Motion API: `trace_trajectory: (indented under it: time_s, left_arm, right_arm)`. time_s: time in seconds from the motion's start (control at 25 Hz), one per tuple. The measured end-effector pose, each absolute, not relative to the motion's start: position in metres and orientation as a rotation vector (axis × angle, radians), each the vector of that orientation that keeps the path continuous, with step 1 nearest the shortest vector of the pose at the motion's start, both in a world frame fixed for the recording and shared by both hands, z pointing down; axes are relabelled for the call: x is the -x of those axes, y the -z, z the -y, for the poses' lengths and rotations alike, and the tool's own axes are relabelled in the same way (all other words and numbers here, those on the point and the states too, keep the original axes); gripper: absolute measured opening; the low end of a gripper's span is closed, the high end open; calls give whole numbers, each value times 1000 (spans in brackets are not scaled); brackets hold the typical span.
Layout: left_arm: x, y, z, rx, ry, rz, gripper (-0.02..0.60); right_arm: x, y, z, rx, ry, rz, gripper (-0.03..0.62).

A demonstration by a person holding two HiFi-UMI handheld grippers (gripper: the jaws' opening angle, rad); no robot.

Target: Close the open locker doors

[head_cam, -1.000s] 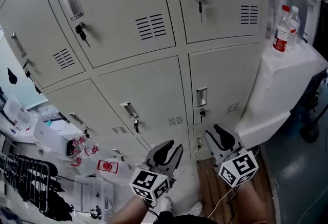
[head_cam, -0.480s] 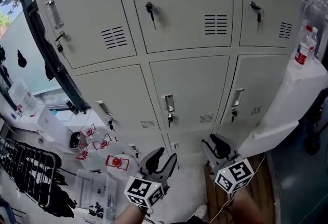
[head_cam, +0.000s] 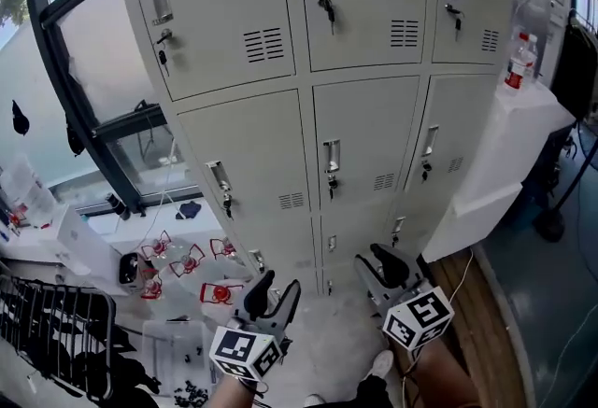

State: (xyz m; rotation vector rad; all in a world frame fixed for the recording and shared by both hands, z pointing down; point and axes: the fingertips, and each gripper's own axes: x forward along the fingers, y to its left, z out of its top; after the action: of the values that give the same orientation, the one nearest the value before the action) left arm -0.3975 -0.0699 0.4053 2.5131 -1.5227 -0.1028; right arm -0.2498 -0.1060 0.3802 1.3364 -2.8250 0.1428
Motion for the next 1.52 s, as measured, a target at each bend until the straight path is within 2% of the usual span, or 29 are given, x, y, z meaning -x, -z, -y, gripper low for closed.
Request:
trace_trajectory:
  time_s: [0.2,0.56,1.16,1.32,1.52]
  left_arm:
    - [395,-407,34,-2566,105,1404,199]
    - [350,-387,-22,-2647,175,1266,199]
    - [193,-359,-160,-2701,115,1269,198]
    - [184,-365,-197,-2642,55,1368,198]
    - [206,-376,-228,-2546,5,1517,198]
  right_arm:
    - [242,-376,54,-1454,-125,2747,132]
    - [194,-349,-17,-1596,-41,2657,132]
    - [50,-334,-158,-1588,-42,2710,132]
    - [43,-339,-175,-1498,-87,2780,132]
    - [55,-351,-184,-1400,-161,2853,132]
